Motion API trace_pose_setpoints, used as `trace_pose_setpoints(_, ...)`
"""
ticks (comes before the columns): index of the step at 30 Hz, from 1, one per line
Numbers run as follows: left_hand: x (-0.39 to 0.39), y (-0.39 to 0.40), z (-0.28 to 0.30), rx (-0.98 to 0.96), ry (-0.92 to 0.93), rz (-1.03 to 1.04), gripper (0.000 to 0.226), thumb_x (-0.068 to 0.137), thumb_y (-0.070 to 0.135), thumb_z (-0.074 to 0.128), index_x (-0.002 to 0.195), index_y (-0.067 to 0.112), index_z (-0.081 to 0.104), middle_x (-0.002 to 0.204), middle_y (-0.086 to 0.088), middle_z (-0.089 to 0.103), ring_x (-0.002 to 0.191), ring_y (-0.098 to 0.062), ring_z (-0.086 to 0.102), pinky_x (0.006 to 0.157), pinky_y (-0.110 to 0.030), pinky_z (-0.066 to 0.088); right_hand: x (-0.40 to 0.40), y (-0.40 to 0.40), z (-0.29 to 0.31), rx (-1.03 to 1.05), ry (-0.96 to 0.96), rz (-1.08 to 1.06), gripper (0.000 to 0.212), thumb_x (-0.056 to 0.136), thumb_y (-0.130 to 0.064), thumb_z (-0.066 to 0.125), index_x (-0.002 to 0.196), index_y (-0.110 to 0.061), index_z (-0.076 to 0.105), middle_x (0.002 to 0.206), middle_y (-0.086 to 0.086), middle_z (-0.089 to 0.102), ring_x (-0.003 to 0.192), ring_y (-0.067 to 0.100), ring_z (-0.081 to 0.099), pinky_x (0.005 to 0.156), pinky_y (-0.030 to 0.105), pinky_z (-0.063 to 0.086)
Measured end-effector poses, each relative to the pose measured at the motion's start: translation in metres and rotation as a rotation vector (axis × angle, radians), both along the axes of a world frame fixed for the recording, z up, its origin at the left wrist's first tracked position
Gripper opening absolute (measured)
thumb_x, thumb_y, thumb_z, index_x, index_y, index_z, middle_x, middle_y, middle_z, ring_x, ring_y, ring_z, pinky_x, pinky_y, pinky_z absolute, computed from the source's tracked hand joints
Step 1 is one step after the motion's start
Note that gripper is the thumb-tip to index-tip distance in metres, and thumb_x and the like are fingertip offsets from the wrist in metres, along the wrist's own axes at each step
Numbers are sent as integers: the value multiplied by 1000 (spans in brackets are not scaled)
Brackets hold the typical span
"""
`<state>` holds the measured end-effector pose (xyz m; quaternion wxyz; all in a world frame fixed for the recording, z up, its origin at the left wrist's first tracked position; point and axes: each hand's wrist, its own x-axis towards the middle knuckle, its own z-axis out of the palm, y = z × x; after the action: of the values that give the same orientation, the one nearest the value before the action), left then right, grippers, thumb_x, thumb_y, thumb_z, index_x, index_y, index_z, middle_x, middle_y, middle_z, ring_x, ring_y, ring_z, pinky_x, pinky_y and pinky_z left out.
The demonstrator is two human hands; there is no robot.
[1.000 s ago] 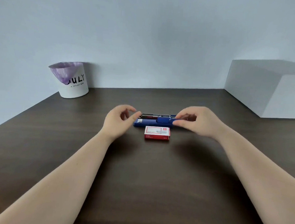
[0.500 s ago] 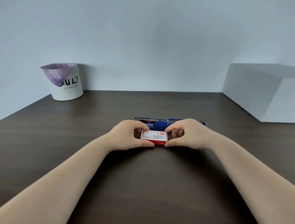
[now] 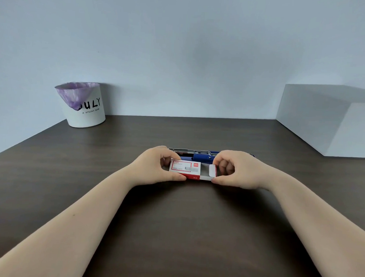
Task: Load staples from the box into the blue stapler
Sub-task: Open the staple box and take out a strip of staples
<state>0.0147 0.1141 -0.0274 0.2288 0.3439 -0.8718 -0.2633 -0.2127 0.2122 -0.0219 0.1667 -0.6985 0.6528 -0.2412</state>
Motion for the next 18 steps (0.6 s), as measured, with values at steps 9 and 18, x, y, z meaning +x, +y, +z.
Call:
trace_pose_setpoints(9,11,-7,4,-31,-54,-20,32,63,39,82,85,44,60,101,11,57,68,-3,51,65,-11,44,-9,4,6,62,60,-19,32,73,-34,77,99,-27,60,74,-10,60,61,3,52,65,21,43)
trace_pose_setpoints(18,6,-5,3,-89,-62,-46,37,62,40,83,94,28,69,96,6,62,69,-9,52,67,-24,47,16,2,13,-200,177,79,13,83,-22,69,94,-17,74,69,-15,52,66,-1,49,65,5,33)
